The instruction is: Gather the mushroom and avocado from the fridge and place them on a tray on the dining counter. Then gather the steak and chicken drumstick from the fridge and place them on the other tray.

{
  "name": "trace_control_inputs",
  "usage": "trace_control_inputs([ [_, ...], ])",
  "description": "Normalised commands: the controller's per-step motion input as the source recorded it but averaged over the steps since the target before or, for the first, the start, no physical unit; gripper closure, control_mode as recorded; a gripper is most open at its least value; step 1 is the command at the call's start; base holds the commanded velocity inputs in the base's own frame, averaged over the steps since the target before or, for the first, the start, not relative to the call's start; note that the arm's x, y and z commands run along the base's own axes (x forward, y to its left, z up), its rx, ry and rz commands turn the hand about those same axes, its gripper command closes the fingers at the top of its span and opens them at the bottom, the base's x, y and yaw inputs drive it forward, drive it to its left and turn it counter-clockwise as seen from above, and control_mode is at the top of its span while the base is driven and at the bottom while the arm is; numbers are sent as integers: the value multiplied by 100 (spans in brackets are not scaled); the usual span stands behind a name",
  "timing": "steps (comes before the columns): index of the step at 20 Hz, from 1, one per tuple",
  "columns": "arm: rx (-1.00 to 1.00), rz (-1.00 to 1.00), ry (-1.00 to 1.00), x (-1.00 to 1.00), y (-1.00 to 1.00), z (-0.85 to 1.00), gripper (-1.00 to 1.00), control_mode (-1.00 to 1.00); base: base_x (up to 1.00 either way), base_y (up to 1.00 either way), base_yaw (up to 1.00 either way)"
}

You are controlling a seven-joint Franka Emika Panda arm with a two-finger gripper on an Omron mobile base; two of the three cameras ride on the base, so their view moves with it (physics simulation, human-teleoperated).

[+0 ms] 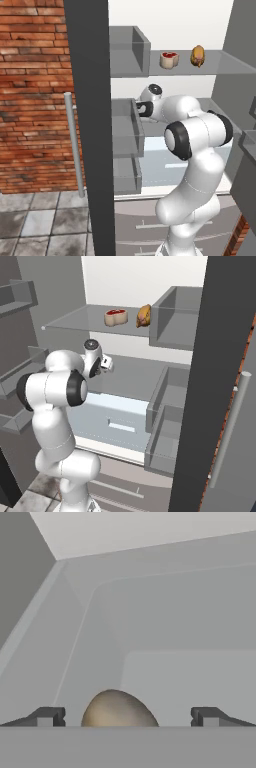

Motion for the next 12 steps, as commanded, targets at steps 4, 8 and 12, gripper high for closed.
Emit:
trace_control_inputs([
  [4,0,0,5,1,3,-9,-100,-100,0,0,0],
  [8,0,0,5,0,3,-13,-100,-100,0,0,0],
  [12,0,0,7,2,7,-19,-100,-100,0,0,0],
])
